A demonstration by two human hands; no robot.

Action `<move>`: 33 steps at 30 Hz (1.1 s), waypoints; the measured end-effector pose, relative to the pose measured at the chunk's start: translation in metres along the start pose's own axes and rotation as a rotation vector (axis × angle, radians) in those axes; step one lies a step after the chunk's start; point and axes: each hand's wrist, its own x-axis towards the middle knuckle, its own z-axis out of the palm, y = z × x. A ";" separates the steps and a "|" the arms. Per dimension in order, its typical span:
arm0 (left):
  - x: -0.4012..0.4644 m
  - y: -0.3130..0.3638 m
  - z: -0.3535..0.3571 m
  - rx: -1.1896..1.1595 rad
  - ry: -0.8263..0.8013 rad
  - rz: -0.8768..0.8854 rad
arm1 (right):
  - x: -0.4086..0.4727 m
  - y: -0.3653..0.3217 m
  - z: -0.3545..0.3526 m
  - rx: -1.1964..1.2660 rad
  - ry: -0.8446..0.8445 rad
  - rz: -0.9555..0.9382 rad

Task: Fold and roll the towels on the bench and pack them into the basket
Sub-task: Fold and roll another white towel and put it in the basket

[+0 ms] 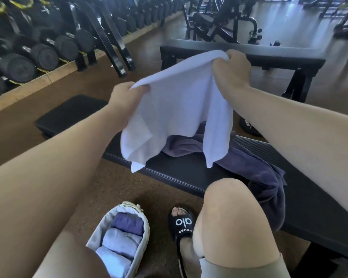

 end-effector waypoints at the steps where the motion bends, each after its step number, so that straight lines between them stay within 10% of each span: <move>1: 0.003 -0.002 -0.010 0.128 0.034 0.064 | 0.002 0.001 0.001 -0.059 -0.016 -0.013; 19: 0.077 -0.076 -0.127 0.997 0.469 -0.037 | -0.017 -0.014 0.140 -0.207 -0.955 0.115; 24: 0.106 -0.097 -0.149 0.799 0.377 -0.059 | 0.001 0.002 0.170 -0.700 -0.736 -0.331; 33: 0.142 -0.027 -0.168 0.419 0.831 0.145 | 0.047 -0.034 0.168 -0.486 0.011 -0.556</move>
